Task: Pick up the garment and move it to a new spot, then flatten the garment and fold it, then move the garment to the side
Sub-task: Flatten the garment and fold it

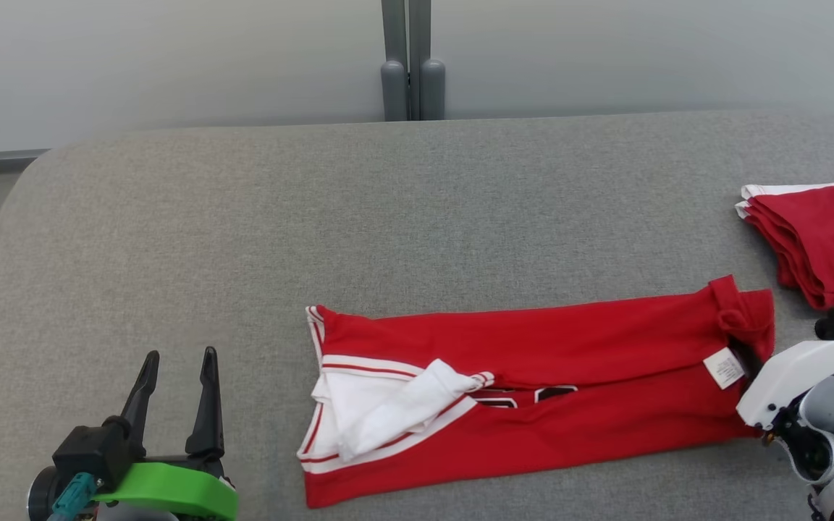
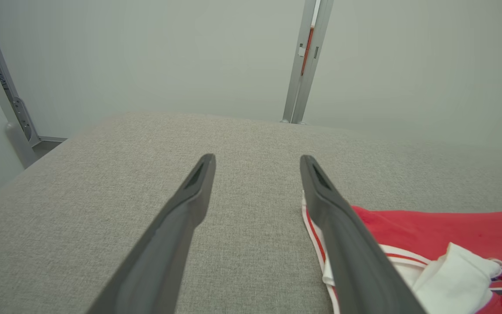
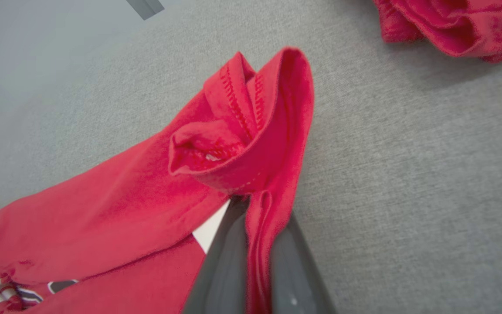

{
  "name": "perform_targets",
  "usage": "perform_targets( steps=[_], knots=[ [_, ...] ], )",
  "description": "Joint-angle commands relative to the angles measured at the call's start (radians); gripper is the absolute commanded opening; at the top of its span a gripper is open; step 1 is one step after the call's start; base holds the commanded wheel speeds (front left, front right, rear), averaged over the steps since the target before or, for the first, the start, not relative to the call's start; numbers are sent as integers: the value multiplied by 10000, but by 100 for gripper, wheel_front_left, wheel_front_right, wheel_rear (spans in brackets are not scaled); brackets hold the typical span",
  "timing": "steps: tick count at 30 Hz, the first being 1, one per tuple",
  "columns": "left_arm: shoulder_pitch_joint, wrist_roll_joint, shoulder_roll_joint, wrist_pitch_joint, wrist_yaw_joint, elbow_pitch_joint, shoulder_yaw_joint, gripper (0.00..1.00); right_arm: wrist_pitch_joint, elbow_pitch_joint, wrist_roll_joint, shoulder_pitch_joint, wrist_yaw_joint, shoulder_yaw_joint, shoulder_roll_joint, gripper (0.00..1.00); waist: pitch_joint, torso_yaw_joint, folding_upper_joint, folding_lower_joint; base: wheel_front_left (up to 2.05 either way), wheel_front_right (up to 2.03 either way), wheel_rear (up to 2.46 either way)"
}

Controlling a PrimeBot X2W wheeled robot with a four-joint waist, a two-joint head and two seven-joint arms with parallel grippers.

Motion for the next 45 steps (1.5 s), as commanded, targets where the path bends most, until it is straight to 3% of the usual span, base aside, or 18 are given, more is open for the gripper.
perform_targets(
  steps=[1,9,17,22,30,36,45],
  knots=[
    [14,29,-70,-29,-34,-34,33,100,-67,24,-82,-147,-10,-63,-209,0,-48,-117,0,0,0,0,0],
    [157,180,-48,-29,-112,104,25,100,137,-1334,42,-59,-4,14,-307,0,-167,-247,0,0,0,0,0],
    [235,198,159,-29,-185,371,-70,100,633,-3928,340,664,-4,101,468,0,-401,228,0,0,0,0,0],
    [171,187,126,-29,-207,497,-284,100,1194,-5146,611,1019,-4,327,1254,0,-419,935,0,0,0,0,0],
    [-121,197,149,-27,-246,652,-598,100,1402,-4455,414,867,-2,640,2271,0,-185,2388,0,0,0,0,0],
    [-236,134,137,-29,-265,755,-744,100,1170,-3589,526,519,-2,728,2516,0,30,3242,0,0,0,0,0],
    [-356,121,134,-29,-266,818,-819,100,931,-2495,563,-24,-2,1305,2678,0,208,3729,0,0,0,0,0]
  ],
)
